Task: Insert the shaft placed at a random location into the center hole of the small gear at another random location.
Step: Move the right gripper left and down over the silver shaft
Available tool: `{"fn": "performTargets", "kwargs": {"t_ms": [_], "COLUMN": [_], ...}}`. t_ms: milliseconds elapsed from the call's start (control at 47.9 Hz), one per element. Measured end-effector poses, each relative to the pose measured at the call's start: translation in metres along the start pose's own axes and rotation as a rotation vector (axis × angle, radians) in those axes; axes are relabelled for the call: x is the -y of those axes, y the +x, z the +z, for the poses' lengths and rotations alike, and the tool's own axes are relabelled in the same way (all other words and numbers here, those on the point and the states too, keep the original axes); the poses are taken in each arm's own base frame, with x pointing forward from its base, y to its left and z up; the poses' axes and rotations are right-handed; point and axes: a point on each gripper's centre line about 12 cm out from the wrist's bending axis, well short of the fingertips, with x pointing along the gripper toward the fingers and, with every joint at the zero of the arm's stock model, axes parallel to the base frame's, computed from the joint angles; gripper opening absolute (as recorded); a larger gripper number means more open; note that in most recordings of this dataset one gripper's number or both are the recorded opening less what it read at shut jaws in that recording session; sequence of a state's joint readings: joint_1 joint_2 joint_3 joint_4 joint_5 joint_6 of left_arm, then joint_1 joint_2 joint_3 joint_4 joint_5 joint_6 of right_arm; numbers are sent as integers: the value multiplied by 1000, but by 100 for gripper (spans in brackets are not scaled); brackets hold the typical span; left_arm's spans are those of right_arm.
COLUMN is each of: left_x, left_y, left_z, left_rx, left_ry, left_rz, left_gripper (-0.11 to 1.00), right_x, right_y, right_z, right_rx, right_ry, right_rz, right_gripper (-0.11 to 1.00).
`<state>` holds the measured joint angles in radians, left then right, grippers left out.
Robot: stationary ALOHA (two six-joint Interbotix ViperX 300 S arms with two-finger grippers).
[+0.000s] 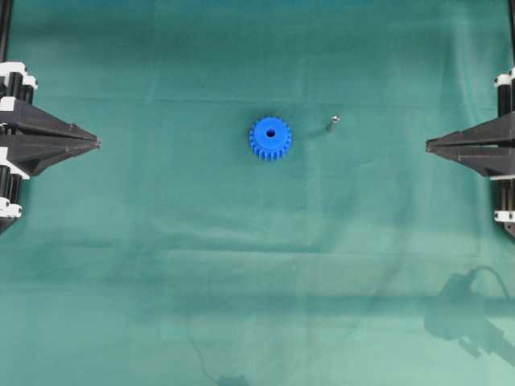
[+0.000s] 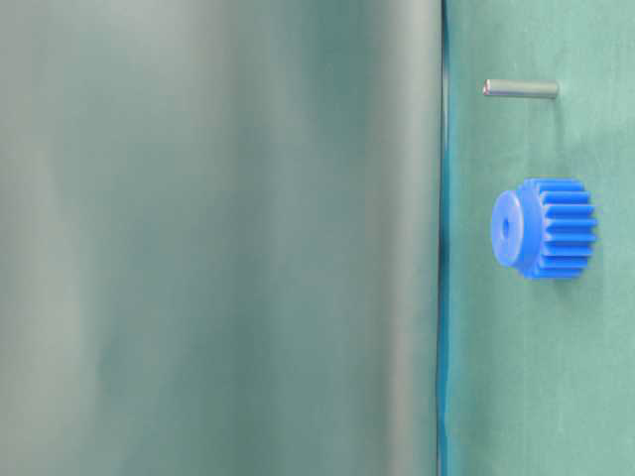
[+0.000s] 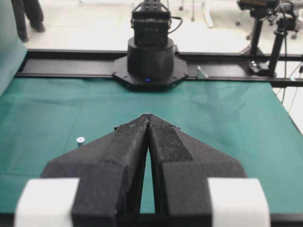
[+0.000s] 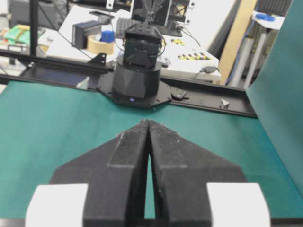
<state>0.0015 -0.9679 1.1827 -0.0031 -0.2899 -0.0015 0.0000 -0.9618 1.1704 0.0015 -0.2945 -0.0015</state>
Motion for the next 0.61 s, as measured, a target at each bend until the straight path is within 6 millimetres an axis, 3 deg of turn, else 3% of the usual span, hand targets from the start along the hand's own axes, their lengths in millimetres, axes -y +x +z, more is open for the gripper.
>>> {"fn": "performTargets", "kwargs": {"t_ms": [230,501,542,605], "left_x": [-1,-1,-1,-2], "left_y": [0,-1,0,-1], "left_z": [-3,-4,-4,-5], "left_rx": [-18,-20,-21,-24], "left_ry": [-28,-29,-26,-28], "left_rz": [10,11,11,13], "left_gripper": [0,0,0,0], "right_x": [18,49,53,62], "right_y": [8,31,35,42], "right_z": [-14,-64,-74,-90], "right_rx": [-58,-209,-236,-281], "right_ry": [1,25,33,54], "right_rz": [-88,-210,-226,-258], "right_gripper": [0,1,4,18]}}
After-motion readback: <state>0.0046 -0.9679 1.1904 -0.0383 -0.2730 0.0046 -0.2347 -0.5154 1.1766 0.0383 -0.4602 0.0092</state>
